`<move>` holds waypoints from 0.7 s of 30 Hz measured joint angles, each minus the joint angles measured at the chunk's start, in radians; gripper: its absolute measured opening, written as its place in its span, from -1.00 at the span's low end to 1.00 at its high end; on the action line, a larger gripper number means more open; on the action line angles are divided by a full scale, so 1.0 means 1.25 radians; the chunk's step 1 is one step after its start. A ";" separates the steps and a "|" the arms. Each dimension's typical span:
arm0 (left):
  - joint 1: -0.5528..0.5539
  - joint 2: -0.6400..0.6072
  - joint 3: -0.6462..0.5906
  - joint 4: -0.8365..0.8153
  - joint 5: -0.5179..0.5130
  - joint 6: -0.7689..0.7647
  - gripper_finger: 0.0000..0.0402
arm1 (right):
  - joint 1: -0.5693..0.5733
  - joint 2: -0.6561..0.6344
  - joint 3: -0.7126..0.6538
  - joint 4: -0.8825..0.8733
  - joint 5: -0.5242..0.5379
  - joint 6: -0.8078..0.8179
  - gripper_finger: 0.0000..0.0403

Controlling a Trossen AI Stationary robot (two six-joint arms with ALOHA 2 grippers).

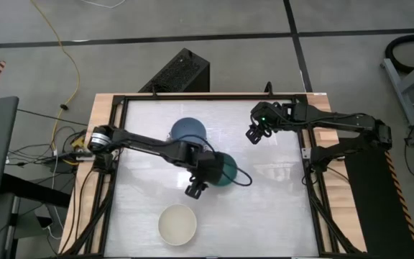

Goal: Nest bowls inside each other
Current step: Stack the green bowl on top of the blue bowl

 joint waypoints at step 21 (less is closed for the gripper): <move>-0.015 0.059 -0.093 0.061 -0.118 -0.075 -0.37 | 0.000 0.000 0.000 -0.014 0.000 0.000 0.13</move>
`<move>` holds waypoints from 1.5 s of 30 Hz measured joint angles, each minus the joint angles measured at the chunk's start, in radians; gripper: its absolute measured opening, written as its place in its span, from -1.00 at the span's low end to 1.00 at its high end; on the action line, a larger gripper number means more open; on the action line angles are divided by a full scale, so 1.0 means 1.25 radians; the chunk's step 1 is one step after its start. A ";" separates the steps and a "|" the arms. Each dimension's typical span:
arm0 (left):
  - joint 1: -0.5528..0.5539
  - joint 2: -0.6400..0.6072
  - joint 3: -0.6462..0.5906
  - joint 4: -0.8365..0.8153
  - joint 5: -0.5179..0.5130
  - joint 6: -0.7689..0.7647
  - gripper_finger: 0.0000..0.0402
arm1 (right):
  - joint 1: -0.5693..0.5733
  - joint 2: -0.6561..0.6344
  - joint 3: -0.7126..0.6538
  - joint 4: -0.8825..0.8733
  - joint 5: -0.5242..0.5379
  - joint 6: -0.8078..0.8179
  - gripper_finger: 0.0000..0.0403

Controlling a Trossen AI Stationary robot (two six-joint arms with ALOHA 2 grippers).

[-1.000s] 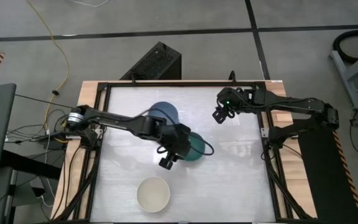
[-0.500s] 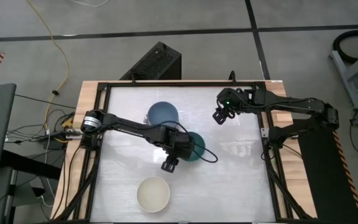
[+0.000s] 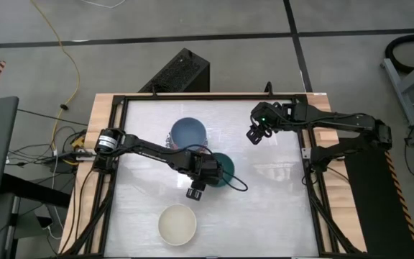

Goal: Nest bowls inside each other
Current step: Stack the green bowl on top of the blue bowl

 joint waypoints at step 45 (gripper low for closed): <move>0.106 -0.012 0.686 -0.683 -0.283 -0.055 -1.00 | -0.117 -0.133 -0.001 -0.089 0.004 -0.008 0.13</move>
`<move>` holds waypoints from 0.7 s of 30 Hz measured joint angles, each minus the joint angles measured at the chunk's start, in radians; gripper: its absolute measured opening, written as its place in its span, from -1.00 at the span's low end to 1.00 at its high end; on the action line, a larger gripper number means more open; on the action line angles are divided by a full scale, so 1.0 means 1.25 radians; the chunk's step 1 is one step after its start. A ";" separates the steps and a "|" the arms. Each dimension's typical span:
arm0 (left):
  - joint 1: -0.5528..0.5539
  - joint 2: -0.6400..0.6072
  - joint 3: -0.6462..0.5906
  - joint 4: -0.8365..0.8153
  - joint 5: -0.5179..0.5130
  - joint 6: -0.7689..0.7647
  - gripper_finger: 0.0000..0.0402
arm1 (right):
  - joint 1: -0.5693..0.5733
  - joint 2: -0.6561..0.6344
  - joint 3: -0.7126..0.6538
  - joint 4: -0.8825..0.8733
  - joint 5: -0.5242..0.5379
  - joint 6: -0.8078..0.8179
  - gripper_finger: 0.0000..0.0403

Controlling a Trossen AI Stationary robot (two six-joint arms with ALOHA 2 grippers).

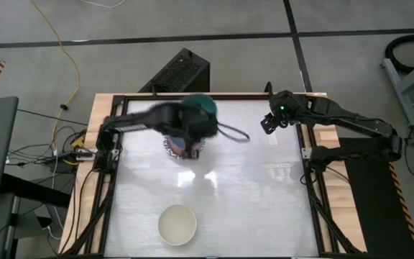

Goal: Nest bowls inside each other
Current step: Stack the green bowl on top of the blue bowl

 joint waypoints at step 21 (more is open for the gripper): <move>0.125 -0.501 -0.664 0.261 -0.015 -0.315 -1.00 | -0.001 0.014 0.000 0.042 -0.001 0.000 0.13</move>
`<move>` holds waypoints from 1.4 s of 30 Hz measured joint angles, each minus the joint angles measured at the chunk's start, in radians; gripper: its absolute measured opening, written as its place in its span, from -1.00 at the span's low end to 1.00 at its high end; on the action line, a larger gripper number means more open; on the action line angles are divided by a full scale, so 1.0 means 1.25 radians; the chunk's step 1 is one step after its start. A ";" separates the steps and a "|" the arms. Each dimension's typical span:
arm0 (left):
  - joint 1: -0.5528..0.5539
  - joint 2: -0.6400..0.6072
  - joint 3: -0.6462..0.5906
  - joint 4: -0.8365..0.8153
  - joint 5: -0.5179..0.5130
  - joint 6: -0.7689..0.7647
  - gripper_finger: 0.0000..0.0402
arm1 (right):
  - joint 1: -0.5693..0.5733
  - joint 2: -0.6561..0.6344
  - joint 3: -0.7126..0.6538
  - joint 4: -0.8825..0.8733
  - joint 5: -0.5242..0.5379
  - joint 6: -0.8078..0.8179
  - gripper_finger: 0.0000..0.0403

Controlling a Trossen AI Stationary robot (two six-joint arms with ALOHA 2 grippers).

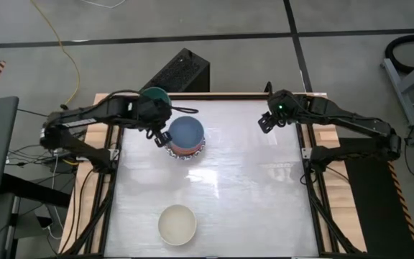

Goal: Nest bowls inside each other
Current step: Stack the green bowl on top of the blue bowl

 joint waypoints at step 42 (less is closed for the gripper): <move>-0.035 0.102 -0.071 0.345 0.002 0.113 -1.00 | -0.005 0.000 0.000 0.044 0.000 0.002 0.13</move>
